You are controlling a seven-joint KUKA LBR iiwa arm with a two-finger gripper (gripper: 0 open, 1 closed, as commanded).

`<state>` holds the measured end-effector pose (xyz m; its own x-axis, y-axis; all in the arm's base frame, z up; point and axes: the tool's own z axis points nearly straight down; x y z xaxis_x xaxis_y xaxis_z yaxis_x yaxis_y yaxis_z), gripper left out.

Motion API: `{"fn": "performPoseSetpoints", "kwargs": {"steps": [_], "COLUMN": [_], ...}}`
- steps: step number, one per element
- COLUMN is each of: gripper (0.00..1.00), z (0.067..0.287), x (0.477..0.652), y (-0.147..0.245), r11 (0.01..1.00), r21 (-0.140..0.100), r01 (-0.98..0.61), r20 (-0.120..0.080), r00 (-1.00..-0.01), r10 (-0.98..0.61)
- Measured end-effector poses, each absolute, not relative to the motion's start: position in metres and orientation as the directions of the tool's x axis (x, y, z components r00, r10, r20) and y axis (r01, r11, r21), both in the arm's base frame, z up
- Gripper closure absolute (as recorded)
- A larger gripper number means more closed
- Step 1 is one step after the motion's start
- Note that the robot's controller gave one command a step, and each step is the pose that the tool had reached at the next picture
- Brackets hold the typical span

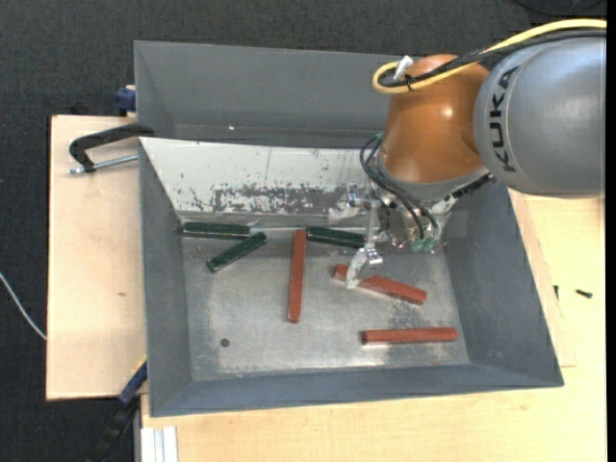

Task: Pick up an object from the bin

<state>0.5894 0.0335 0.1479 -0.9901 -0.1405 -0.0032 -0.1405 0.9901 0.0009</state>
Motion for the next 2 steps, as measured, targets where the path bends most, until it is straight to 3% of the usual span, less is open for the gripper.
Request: {"fn": "performPoseSetpoints", "kwargs": {"steps": [1, 2], "gripper": [0.0, 1.0], "z": [0.141, 0.09], "x": [0.594, 0.606], "y": [0.046, -0.049], "r11": [0.979, 0.953], "r21": [-0.001, 0.004], "r01": [-0.203, -0.301], "r20": [-0.002, -0.007], "r00": [-0.979, -0.953], "r10": [-0.203, -0.301]}}
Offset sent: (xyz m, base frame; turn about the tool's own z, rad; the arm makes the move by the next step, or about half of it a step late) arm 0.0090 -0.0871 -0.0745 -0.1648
